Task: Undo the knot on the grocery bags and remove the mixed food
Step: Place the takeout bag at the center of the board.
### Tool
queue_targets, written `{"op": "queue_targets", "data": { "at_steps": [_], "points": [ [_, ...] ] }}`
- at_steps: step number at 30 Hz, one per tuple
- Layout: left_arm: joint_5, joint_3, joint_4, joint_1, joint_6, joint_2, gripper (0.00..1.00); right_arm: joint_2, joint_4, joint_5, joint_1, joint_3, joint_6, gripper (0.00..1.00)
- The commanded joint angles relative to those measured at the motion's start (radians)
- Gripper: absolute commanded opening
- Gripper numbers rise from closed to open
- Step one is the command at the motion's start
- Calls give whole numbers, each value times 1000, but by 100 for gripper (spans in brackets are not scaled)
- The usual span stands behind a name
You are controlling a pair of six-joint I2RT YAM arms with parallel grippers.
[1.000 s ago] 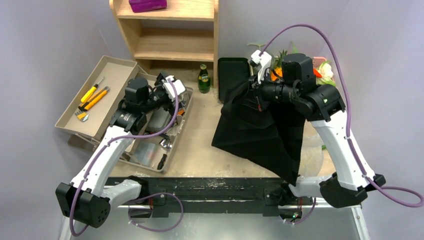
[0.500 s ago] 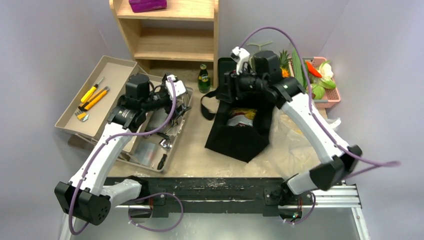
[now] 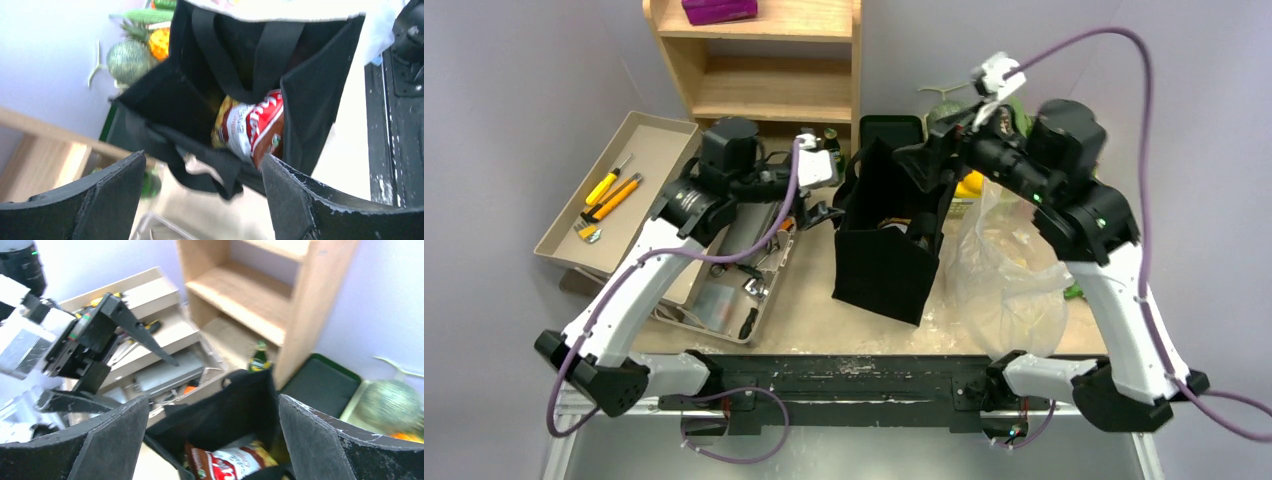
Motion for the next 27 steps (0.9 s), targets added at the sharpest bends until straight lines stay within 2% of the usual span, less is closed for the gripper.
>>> {"op": "queue_targets", "data": {
  "at_steps": [1, 3, 6, 9, 13, 17, 20, 24, 27],
  "points": [
    [-76, 212, -32, -79, -31, 133, 83, 22, -135, 331, -13, -37, -14, 99],
    [-127, 305, -40, -106, -67, 217, 82, 42, -165, 382, -21, -68, 14, 99],
    [-242, 421, -68, -172, -44, 333, 79, 87, -198, 406, -46, -91, 63, 99],
    [-310, 491, -152, -238, 46, 428, 66, 136, -246, 373, -101, -91, 105, 99],
    [-276, 348, -136, -267, 166, 389, 53, 172, -313, 244, -192, -111, 159, 97],
    [-199, 168, -200, -269, 334, 287, 51, 152, -337, 157, -214, -183, 173, 95],
    [-164, 88, -271, -269, 402, 226, 51, 124, -369, 142, -218, -200, 175, 96],
    [-178, 39, -266, -279, 376, 191, 51, 80, -380, -1, -219, -122, 143, 99],
    [-186, 56, -214, -287, 328, 203, 51, 7, -296, -68, -217, -94, 139, 99]
  ]
}}
